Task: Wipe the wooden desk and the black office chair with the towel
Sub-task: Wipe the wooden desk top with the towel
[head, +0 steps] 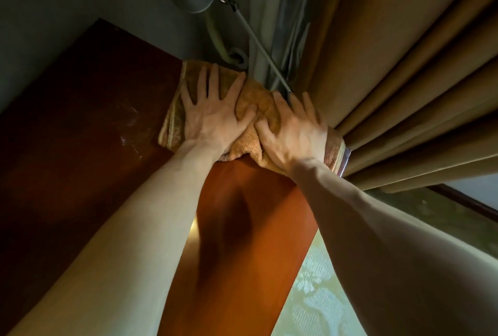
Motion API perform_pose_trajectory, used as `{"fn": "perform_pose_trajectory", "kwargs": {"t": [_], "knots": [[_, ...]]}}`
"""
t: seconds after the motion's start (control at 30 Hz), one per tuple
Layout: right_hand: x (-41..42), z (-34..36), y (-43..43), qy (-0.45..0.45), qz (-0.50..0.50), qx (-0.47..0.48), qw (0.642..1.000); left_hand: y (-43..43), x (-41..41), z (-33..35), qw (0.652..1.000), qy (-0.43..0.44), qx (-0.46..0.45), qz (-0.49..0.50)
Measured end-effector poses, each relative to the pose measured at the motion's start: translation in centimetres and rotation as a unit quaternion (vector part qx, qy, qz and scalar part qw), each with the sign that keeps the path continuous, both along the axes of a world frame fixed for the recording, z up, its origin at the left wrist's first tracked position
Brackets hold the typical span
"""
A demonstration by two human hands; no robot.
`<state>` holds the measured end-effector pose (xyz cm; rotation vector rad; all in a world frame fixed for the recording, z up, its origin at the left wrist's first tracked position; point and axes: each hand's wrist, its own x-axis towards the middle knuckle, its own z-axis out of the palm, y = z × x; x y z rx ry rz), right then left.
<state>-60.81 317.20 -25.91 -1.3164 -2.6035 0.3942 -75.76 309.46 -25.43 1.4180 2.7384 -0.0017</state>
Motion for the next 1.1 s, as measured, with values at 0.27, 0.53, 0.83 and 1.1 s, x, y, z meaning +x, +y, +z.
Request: {"fn": "perform_pose_trajectory", "kwargs": {"t": [0.27, 0.53, 0.83, 1.1], "knots": [[0.4, 0.1, 3.1, -0.009, 0.061, -0.057, 0.996, 1.0, 0.6, -0.1, 1.0, 0.017, 0.005, 0.023], [1.5, -0.2, 2.8, -0.027, 0.053, -0.022, 0.998, 0.2, 1.7, -0.4, 0.999, 0.02, 0.019, 0.024], [6.6, -0.6, -1.5, -0.037, 0.043, 0.051, 0.997, -3.4, 5.9, -1.0, 0.998, 0.03, 0.056, -0.001], [10.5, -1.0, -8.4, -0.034, 0.029, 0.047, 0.998, -9.1, 9.8, -1.5, 0.996, 0.033, 0.076, -0.025]]}}
